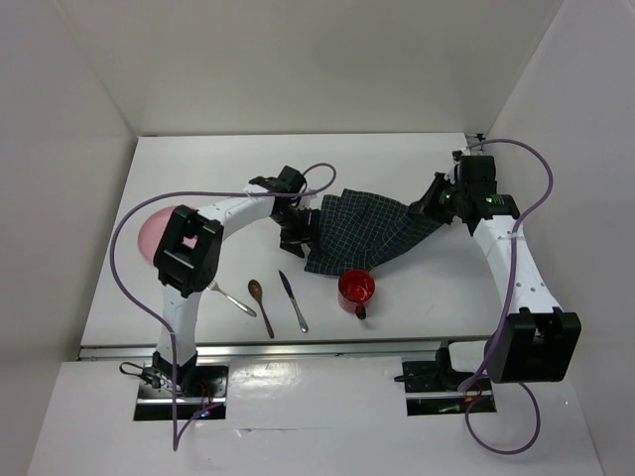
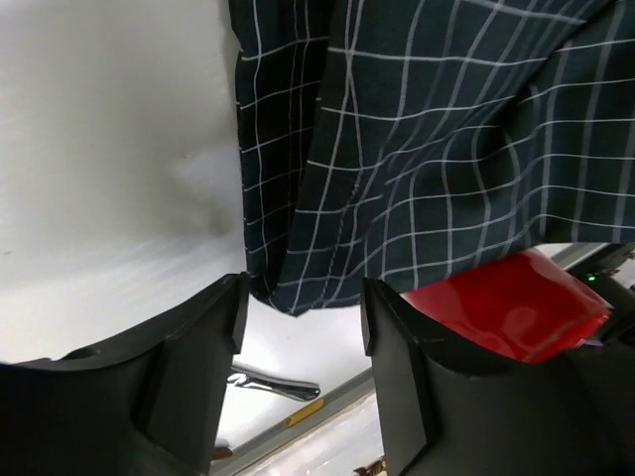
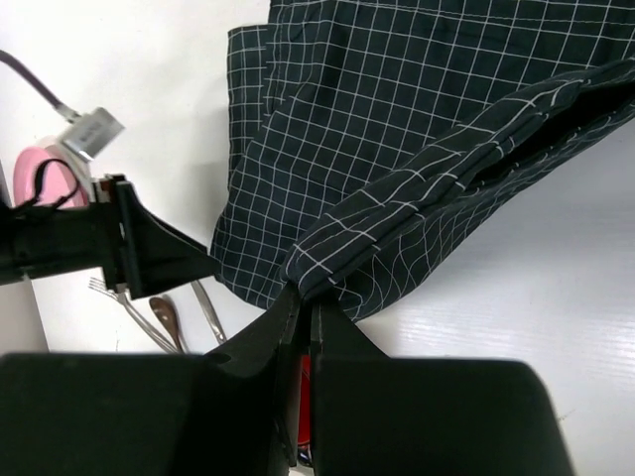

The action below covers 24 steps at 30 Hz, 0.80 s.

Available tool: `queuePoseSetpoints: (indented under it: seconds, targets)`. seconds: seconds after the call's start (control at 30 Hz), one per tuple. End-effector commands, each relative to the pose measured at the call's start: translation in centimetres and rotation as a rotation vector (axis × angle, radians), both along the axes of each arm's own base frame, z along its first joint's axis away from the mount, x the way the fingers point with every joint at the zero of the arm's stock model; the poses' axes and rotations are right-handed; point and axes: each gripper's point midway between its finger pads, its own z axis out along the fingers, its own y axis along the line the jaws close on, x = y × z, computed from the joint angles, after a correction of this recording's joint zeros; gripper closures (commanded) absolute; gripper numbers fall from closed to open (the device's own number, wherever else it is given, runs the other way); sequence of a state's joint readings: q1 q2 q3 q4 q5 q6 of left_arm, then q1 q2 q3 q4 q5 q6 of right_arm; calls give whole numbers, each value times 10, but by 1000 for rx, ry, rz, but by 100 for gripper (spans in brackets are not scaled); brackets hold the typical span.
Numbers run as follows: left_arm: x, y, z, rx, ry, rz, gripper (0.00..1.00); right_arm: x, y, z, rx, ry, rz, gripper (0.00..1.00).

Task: Set the dinner table for one person

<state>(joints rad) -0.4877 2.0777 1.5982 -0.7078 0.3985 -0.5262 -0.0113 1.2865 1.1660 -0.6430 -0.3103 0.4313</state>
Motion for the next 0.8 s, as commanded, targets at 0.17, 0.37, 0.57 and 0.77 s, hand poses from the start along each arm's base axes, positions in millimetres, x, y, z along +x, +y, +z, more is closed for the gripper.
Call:
queuePoseSetpoints:
  seconds: [0.17, 0.37, 0.57, 0.77]
  targets:
    - [-8, -5, -6, -1, 6, -37, 45, 2, -1, 16, -4, -62, 9, 100]
    - [-5, -17, 7, -63, 13, -56, 100, 7, -1, 15, -4, -57, 9, 100]
    - [42, 21, 107, -169, -185, 59, 100, 28, -2, 47, -13, -129, 15, 100]
    - [67, 62, 223, -302, -402, 151, 100, 51, 4, 105, 13, -231, 38, 100]
